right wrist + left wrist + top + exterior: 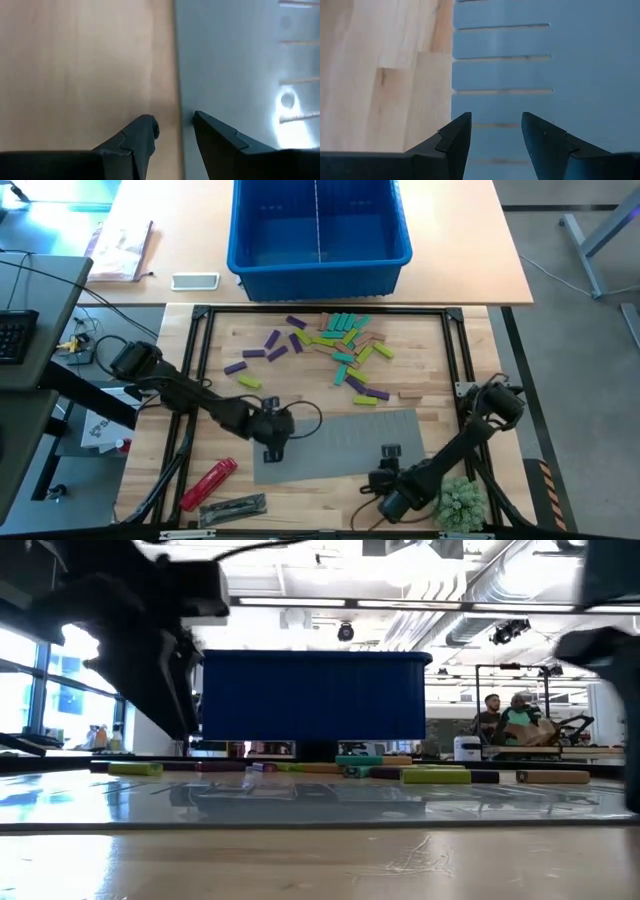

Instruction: Sort blocks

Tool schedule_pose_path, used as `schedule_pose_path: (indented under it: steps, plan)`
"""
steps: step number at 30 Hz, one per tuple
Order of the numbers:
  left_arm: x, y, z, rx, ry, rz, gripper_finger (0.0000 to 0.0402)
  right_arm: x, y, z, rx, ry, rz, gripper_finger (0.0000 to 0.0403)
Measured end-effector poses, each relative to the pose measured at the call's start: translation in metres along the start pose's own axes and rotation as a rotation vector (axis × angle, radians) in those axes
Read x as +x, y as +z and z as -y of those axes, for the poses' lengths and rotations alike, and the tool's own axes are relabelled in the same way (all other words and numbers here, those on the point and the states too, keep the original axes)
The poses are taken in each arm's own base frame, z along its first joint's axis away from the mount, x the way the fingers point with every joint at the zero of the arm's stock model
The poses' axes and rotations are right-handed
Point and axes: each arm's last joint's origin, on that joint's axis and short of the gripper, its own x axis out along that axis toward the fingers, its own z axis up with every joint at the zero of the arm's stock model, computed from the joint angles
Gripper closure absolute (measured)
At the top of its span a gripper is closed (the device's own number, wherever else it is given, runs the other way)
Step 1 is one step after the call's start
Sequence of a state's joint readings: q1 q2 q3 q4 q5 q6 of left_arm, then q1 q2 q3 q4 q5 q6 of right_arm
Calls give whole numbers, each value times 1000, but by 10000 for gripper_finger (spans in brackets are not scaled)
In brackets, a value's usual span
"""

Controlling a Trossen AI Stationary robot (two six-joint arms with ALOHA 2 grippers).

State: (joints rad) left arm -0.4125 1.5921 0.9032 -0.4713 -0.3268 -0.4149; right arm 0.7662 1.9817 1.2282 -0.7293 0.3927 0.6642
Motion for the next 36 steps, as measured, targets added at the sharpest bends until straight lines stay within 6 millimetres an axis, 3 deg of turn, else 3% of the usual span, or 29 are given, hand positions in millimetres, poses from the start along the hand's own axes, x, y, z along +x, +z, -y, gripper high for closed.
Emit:
schedule_pose_path:
  steps: [6, 14, 22, 30, 36]
  plan:
    - [6, -6, 0, 10, 161, 0, 243, 8, 19, 13, -125, -43, 91, 269]
    - [37, -11, 1, -36, 133, -94, 243, 14, 41, 19, -203, -6, 212, 269]
    - [73, 4, 9, -85, 71, 51, 243, 29, 42, 15, -312, -21, 211, 269]
    - [67, 23, 12, 7, -58, 212, 243, 25, 35, 26, -342, -191, 100, 269]
    - [33, 32, 4, 7, -195, 220, 243, 2, 48, 22, -399, -223, 93, 270]
